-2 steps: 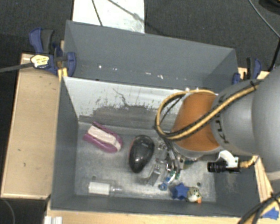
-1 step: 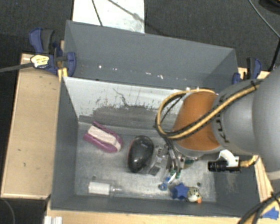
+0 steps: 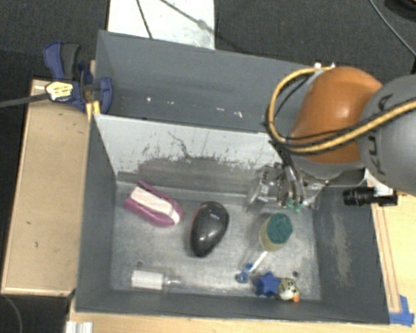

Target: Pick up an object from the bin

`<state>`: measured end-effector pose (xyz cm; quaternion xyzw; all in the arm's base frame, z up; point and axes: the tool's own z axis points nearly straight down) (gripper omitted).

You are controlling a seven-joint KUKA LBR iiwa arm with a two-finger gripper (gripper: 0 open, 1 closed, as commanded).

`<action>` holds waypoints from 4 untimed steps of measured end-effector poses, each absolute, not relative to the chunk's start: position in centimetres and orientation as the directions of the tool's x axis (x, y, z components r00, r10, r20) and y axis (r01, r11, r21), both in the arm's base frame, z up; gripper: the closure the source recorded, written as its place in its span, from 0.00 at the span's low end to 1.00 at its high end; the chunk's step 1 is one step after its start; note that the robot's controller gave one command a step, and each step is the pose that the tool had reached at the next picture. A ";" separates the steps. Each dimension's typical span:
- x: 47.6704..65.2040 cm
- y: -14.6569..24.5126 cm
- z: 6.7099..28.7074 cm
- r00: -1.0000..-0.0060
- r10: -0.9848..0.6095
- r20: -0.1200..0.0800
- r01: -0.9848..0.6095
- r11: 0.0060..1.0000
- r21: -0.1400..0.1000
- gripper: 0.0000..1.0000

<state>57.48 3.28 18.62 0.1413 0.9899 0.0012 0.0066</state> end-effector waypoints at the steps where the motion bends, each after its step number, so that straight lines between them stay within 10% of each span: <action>1: 57.2 3.3 18.1 -0.961 0.276 -0.003 0.276 0.961 0.001 0.00; 2: 54.3 -2.8 14.0 -0.970 0.242 0.003 0.242 0.970 -0.003 0.00; 3: 58.4 -5.2 7.1 -0.981 -0.193 0.004 -0.193 0.981 0.003 0.00; 4: 51.7 -2.9 7.2 -0.907 -0.420 -0.014 -0.420 0.908 -0.004 0.00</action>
Offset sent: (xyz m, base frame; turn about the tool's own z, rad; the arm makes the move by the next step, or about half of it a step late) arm 0.0000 0.0000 0.0000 0.0000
